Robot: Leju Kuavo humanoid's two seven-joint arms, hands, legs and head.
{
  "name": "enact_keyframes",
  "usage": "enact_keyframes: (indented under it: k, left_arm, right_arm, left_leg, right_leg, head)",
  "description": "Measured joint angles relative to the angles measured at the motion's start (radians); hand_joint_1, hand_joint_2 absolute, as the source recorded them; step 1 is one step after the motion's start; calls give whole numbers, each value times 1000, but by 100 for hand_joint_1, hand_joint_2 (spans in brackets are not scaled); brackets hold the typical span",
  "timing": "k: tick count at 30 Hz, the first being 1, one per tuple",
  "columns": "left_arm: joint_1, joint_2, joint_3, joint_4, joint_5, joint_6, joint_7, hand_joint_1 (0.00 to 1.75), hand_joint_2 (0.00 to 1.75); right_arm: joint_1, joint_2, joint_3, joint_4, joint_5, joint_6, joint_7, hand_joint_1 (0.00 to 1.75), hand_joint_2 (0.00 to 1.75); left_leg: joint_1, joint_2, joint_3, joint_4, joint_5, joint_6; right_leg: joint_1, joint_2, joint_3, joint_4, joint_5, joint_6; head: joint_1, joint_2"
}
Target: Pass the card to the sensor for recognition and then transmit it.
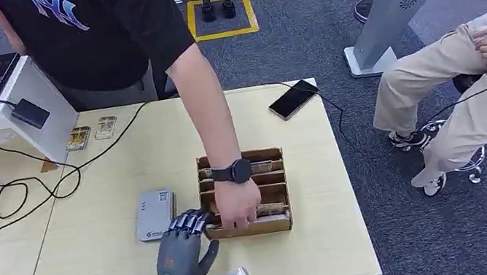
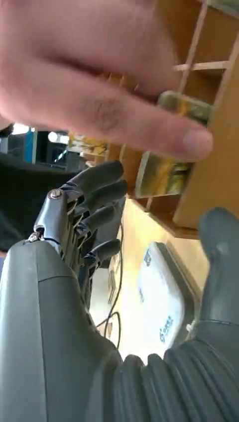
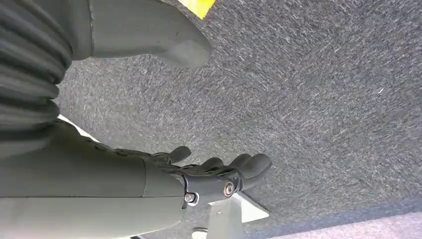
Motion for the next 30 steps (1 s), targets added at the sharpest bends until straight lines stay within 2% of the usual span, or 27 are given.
enact_keyframes:
  k: [5, 14, 21, 22, 23, 24, 25, 30]
  left_arm:
    - [-3, 4, -15, 21, 0, -9, 6, 28, 175]
    - [-9, 11, -24, 42, 3, -12, 11, 17, 175]
    - [-14, 12, -29, 52, 13, -13, 11, 30, 175]
    - [-14, 12, -29, 53, 14, -14, 11, 40, 175]
    - [-14, 12, -30, 54, 15, -15, 11, 65, 175]
    - [-14, 12, -31, 54, 16, -15, 11, 148, 175]
    - [-14, 12, -31, 54, 17, -14, 11, 175, 175]
    - [-22, 12, -36, 55, 9, 13, 17, 175, 175]
  right_arm:
    - [0, 0, 0, 0, 4, 0, 0, 0, 175]
    - [0, 0, 0, 2, 8, 0, 0, 0, 175]
    - [0, 0, 0, 4, 9, 0, 0, 0, 175]
    - [0, 0, 0, 4, 9, 0, -1, 0, 175]
    - [0, 0, 0, 4, 9, 0, -1, 0, 175]
    - [0, 0, 0, 4, 9, 0, -1, 0, 175]
    - [0, 0, 0, 4, 9, 0, -1, 0, 175]
    - [0, 0, 0, 4, 9, 0, -1, 0, 175]
  left_leg:
    - [0, 0, 0, 0, 0, 0]
    - [0, 0, 0, 0, 0, 0]
    - [0, 0, 0, 0, 0, 0]
    - [0, 0, 0, 0, 0, 0]
    - [0, 0, 0, 0, 0, 0]
    - [0, 0, 0, 0, 0, 0]
    - [0, 0, 0, 0, 0, 0]
    - [0, 0, 0, 0, 0, 0]
  right_leg:
    - [0, 0, 0, 0, 0, 0]
    - [0, 0, 0, 0, 0, 0]
    - [0, 0, 0, 0, 0, 0]
    - [0, 0, 0, 0, 0, 0]
    - [0, 0, 0, 0, 0, 0]
    - [0, 0, 0, 0, 0, 0]
    - [0, 0, 0, 0, 0, 0]
    - [0, 0, 0, 0, 0, 0]
  head:
    - [0, 0]
    - [0, 0]
    - [0, 0]
    - [0, 0]
    - [0, 0]
    - [0, 0]
    - [0, 0]
    - [0, 0]
